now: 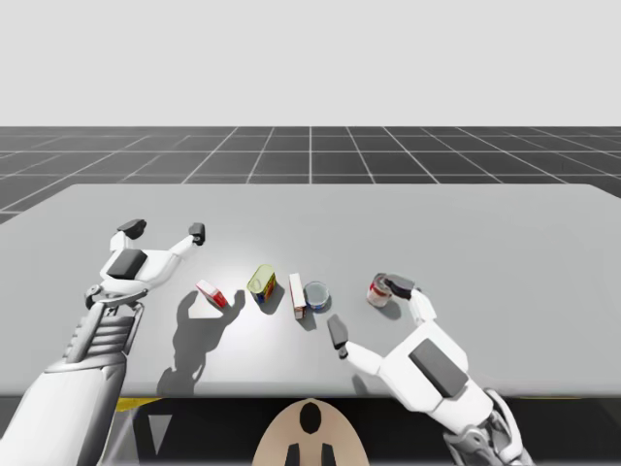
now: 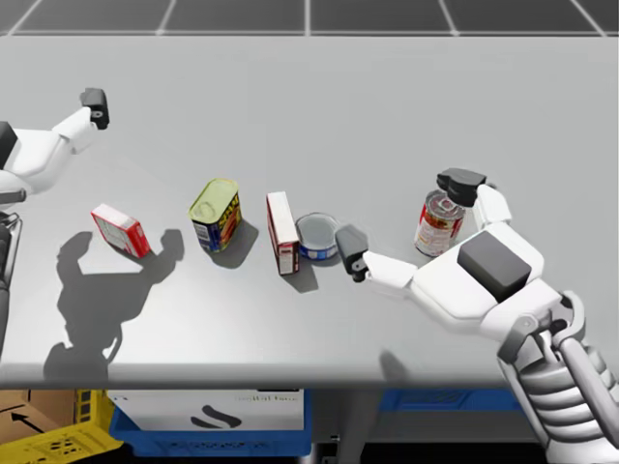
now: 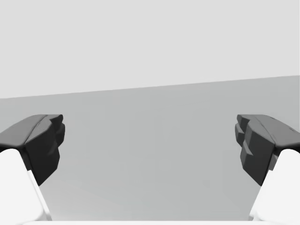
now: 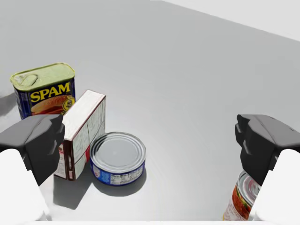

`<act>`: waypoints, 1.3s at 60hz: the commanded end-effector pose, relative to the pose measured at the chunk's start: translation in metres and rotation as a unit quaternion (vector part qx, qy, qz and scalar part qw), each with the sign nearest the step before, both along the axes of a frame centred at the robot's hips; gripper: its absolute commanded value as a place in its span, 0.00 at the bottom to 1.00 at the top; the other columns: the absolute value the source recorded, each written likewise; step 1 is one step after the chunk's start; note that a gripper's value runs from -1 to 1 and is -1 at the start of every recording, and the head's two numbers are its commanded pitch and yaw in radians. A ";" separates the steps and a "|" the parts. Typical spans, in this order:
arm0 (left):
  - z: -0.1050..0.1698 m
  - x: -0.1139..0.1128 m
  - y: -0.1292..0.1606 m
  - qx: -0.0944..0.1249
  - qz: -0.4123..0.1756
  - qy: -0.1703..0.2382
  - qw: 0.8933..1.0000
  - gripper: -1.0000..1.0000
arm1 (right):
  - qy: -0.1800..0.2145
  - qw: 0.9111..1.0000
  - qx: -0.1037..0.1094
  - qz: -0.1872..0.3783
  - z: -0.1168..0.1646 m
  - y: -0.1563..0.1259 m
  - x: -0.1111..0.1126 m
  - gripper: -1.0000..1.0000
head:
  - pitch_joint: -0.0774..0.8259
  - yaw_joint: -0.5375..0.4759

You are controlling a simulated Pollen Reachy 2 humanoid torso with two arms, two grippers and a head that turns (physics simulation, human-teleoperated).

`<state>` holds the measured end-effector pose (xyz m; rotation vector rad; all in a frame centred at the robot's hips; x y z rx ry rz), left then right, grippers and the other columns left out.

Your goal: Lift the tuna fish can off the table.

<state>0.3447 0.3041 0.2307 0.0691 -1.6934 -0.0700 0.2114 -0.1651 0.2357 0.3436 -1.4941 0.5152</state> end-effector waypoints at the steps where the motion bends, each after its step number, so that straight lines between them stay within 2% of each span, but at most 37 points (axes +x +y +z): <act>1: -0.001 0.001 -0.001 0.003 0.000 0.001 1.000 0.00 | 0.036 0.998 0.026 0.034 -0.024 0.023 -0.011 0.00 | 0.87 0.53; 9: -0.002 0.001 -0.002 0.004 0.000 0.001 1.000 0.00 | 0.081 0.995 0.026 0.045 -0.048 0.035 -0.004 0.00 | 0.87 0.53; 16: -0.003 0.001 -0.002 0.005 0.000 0.002 1.000 0.00 | 0.110 0.993 0.025 0.031 -0.061 0.045 0.008 0.00 | 0.87 0.54; 24: -0.003 0.000 -0.003 0.004 0.003 0.001 1.000 0.00 | 0.129 0.991 0.023 0.014 -0.068 0.056 0.021 0.00 | 0.87 0.53; 33: -0.003 0.001 -0.003 0.004 0.004 0.002 1.000 0.00 | 0.155 0.987 0.030 0.003 -0.071 0.067 0.042 0.00 | 0.88 0.53; 51: -0.003 0.001 -0.003 0.005 0.006 0.000 1.000 0.00 | 0.167 0.986 0.009 0.002 -0.074 0.083 0.071 0.00 | 0.88 0.53; 78: -0.001 0.000 -0.002 0.003 0.006 -0.001 1.000 0.00 | 0.194 0.981 0.005 0.022 -0.081 0.107 0.092 0.00 | 0.89 0.53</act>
